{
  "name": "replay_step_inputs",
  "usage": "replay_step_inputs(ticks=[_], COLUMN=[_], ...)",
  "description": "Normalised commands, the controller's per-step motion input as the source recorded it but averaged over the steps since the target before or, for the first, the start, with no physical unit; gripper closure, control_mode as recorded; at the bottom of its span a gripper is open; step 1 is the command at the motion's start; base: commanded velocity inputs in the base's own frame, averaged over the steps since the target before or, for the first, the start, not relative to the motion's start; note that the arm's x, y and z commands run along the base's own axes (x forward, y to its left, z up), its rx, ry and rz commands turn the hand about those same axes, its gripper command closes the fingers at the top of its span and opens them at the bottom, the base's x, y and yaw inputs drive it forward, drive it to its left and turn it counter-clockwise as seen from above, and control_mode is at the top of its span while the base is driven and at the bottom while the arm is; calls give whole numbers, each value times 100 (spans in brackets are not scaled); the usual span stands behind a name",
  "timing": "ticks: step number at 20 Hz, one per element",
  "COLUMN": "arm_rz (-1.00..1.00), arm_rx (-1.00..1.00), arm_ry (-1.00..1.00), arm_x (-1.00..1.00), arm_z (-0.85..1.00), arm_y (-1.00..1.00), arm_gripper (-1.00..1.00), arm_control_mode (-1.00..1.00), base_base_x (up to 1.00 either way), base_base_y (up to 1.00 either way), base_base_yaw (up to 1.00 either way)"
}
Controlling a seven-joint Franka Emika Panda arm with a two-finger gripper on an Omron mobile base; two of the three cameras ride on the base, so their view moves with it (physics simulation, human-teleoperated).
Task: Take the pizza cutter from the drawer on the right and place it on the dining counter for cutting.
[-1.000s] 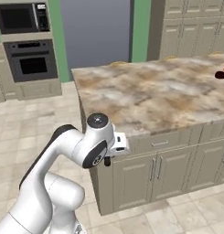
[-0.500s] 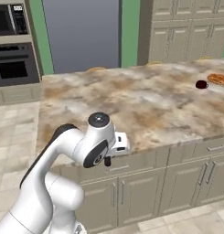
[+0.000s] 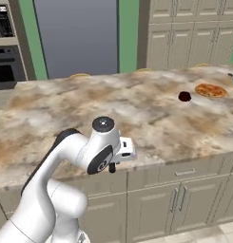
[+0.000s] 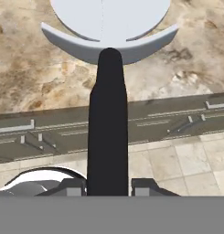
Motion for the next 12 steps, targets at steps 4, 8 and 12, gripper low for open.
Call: replay_step_inputs(ticks=[4,8,12], arm_rz=[0,0,0], arm_rx=[0,0,0], arm_ry=[0,0,0], arm_x=[0,0,0], arm_z=[0,0,0], arm_y=[0,0,0], arm_gripper=[100,100,100], arm_control_mode=[100,100,100], base_base_x=[9,35,51], base_base_y=[-100,-100,-100], base_base_yaw=[10,13,18])
